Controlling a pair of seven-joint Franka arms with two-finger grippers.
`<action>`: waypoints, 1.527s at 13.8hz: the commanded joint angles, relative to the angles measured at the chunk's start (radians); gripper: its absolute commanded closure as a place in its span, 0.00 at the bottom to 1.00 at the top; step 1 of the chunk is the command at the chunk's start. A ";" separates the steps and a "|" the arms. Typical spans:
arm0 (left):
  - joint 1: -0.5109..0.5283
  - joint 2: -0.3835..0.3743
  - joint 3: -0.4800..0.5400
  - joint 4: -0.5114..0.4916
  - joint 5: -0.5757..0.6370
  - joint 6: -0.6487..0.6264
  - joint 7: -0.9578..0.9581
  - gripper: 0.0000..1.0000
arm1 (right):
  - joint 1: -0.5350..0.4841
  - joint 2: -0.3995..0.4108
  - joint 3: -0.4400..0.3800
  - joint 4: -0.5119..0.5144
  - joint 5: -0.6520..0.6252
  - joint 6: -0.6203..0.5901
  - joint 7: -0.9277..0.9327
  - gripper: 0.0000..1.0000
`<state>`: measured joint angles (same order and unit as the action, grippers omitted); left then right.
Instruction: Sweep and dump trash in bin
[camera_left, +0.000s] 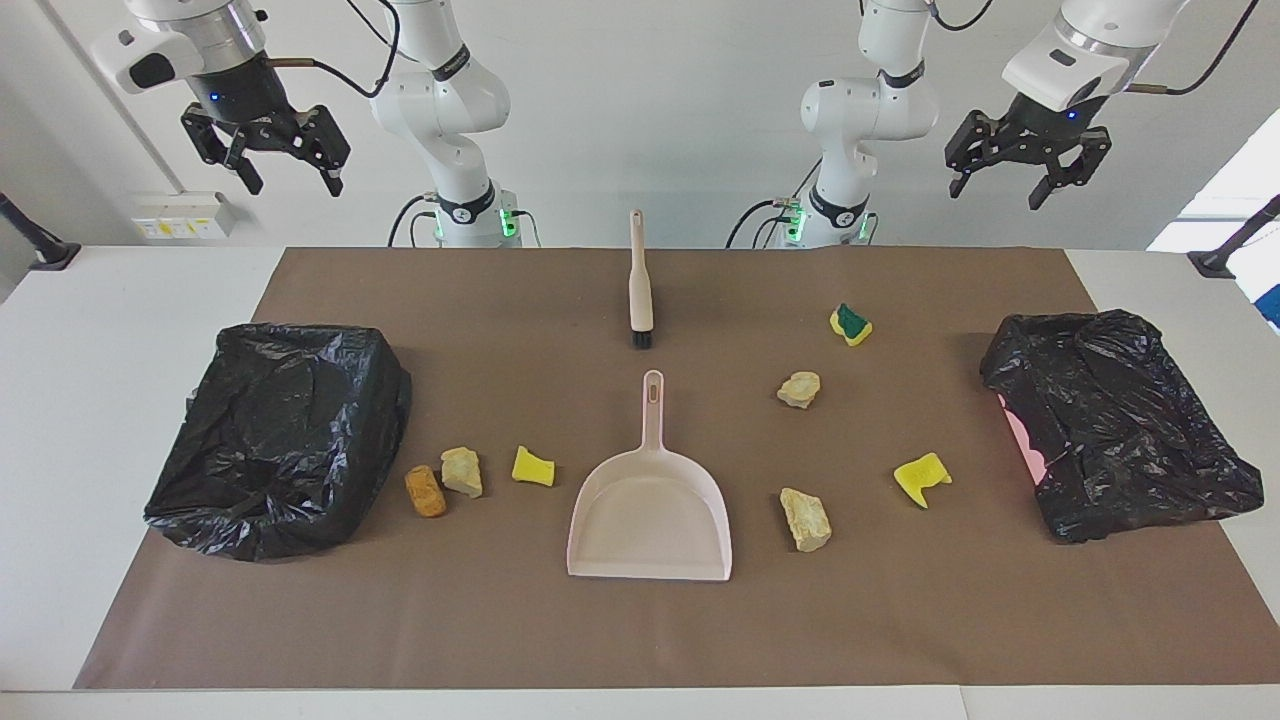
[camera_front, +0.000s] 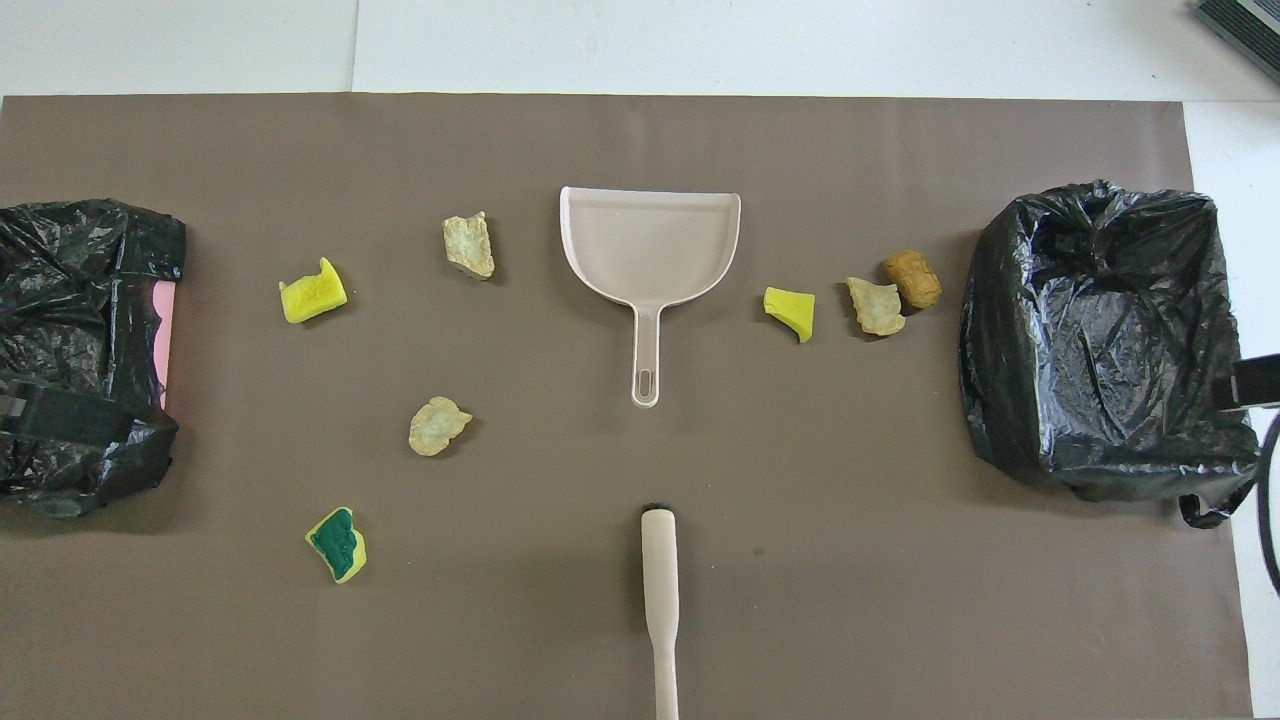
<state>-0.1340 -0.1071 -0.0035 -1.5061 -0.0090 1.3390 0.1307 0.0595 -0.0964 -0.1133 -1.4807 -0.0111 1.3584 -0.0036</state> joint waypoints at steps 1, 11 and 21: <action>-0.062 -0.048 0.002 -0.091 -0.003 0.038 -0.084 0.00 | -0.012 -0.009 0.001 -0.013 0.013 0.025 -0.032 0.00; -0.504 -0.201 -0.003 -0.522 -0.038 0.311 -0.477 0.00 | -0.012 -0.014 0.000 -0.018 -0.018 0.011 -0.035 0.00; -0.873 -0.148 -0.004 -0.672 -0.115 0.590 -0.848 0.00 | 0.135 0.002 0.014 -0.267 -0.003 0.292 0.026 0.00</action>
<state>-0.9385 -0.2610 -0.0270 -2.1164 -0.1101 1.8376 -0.6585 0.1503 -0.1391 -0.1010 -1.7451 -0.0207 1.5955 -0.0013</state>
